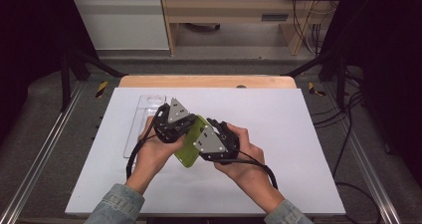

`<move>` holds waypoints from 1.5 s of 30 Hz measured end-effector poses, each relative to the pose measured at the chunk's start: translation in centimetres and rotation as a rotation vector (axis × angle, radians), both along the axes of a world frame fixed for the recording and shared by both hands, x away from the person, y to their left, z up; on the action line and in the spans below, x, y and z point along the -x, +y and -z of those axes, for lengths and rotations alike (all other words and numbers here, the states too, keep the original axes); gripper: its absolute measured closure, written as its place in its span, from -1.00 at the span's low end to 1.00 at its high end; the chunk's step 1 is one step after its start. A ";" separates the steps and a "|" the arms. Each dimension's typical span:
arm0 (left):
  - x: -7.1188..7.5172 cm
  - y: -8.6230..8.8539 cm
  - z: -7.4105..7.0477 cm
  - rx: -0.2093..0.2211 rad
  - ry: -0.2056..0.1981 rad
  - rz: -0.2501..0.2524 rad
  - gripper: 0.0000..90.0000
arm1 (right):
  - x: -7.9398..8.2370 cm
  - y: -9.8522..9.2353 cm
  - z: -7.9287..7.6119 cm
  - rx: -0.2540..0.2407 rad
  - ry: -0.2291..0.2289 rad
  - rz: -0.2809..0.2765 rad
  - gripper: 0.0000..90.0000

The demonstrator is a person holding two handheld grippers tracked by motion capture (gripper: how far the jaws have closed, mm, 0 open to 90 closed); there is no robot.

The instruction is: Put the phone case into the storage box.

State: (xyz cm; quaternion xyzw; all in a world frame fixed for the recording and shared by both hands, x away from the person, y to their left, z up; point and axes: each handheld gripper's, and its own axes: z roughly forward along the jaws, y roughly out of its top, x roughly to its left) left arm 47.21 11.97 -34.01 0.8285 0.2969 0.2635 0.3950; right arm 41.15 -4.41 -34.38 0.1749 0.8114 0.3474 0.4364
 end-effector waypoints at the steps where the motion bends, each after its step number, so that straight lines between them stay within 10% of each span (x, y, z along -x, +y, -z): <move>1: 0.0 0.0 0.1 0.003 -0.006 -0.006 0.94 | 0.0 0.0 0.0 0.000 0.000 0.000 0.34; 23: -0.5 0.6 0.8 0.068 -0.040 -0.057 0.95 | -0.5 -7.4 2.2 -0.393 0.139 -0.030 -0.44; 33: -0.8 1.0 0.8 0.107 -0.065 -0.084 0.95 | -0.6 -10.1 5.5 -0.486 0.197 0.014 -0.78; 45: -1.1 2.3 0.2 0.167 -0.082 -0.134 0.95 | 0.5 -14.2 8.5 -0.556 0.142 0.110 -0.80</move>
